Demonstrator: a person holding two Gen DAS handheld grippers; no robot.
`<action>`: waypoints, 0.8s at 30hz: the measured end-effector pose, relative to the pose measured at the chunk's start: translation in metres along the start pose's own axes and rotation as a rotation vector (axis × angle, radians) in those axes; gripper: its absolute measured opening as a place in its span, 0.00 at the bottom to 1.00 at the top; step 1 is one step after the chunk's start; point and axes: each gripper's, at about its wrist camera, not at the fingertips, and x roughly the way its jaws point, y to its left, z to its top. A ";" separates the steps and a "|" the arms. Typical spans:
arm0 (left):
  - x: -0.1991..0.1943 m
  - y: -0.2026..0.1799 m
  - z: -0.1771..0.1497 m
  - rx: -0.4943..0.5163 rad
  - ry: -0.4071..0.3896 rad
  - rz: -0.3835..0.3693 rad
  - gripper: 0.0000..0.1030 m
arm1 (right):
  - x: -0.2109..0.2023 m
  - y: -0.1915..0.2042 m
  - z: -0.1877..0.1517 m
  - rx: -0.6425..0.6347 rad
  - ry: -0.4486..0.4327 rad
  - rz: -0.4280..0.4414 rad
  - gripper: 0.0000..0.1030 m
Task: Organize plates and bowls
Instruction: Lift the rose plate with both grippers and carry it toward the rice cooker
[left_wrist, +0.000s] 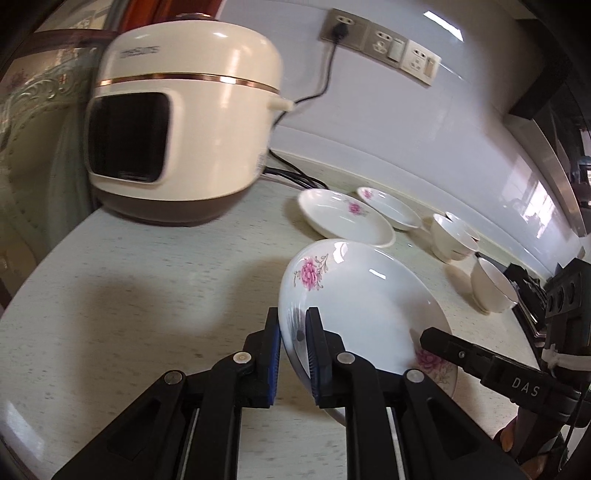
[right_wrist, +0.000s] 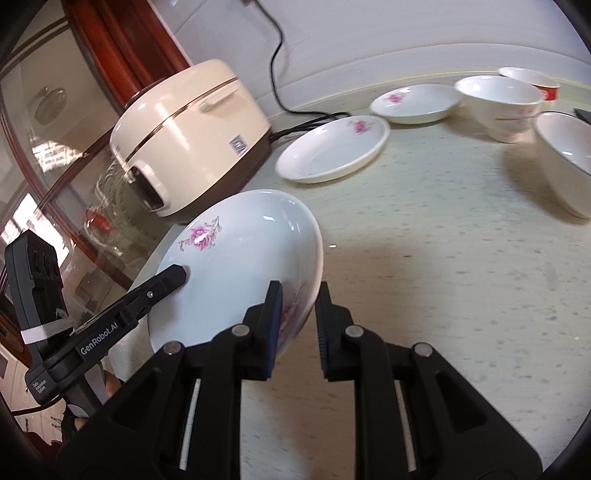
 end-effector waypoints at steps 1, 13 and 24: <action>-0.001 0.004 0.001 -0.003 -0.003 0.007 0.14 | 0.003 0.004 0.000 -0.005 0.006 0.006 0.20; -0.018 0.060 0.007 -0.069 -0.042 0.096 0.14 | 0.050 0.054 0.003 -0.058 0.093 0.067 0.20; -0.017 0.094 0.010 -0.162 -0.042 0.136 0.14 | 0.082 0.090 0.005 -0.111 0.142 0.091 0.21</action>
